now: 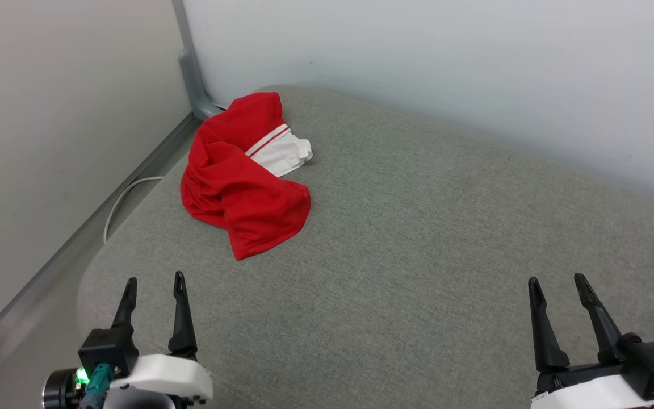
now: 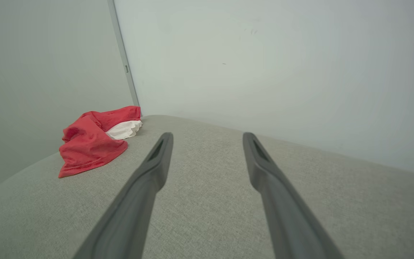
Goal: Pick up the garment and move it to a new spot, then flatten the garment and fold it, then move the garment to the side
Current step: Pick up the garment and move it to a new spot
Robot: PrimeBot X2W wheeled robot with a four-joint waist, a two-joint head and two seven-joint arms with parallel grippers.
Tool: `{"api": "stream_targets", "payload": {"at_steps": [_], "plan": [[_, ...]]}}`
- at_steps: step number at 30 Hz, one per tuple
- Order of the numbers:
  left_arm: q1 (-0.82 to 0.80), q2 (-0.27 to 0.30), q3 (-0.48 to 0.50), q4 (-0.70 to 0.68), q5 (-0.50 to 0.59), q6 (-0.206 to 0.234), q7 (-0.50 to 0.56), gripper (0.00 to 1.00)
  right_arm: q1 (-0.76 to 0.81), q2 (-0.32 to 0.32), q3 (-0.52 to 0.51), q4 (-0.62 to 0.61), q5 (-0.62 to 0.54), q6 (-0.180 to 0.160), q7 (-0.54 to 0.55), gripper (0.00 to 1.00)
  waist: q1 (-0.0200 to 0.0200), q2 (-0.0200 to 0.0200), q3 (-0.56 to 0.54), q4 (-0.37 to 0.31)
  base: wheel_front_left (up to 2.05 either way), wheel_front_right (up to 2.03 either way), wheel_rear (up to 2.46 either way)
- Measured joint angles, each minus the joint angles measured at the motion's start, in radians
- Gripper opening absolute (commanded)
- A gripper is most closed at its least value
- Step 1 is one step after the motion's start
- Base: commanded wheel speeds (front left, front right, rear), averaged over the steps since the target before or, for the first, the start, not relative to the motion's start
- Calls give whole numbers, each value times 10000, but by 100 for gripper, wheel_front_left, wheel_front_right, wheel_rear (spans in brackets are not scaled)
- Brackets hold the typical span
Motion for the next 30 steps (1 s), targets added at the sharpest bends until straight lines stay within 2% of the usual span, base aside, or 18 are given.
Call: {"api": "stream_targets", "payload": {"at_steps": [5,8,16,20,25,30], "plan": [[-863,13,531,35,42,-305,0,100,-210,2,10,-178,-259,0,0,100,0,0,296,-296,0,0,0],[-1796,215,999,44,13,-546,0,100,-395,2,-4,-337,-546,0,0,100,0,0,645,-490,0,0,0],[-4741,1104,2378,460,-405,-1147,0,100,-1181,0,19,-903,-1266,0,0,100,1,0,1956,-1055,0,0,0],[-5869,1783,2832,897,-585,-1409,0,100,-1580,0,6,-1202,-1490,0,0,100,1,0,2651,-1400,0,0,0],[-7125,2669,2882,2000,-972,-1735,2,100,-1909,2,-50,-1592,-1743,0,-2,100,1,0,3449,-1779,0,0,0],[-8230,3601,2128,3519,-1574,-1873,780,100,-2083,2,-79,-1860,-1904,0,-2,100,2,0,4074,-2054,0,0,0]]}}
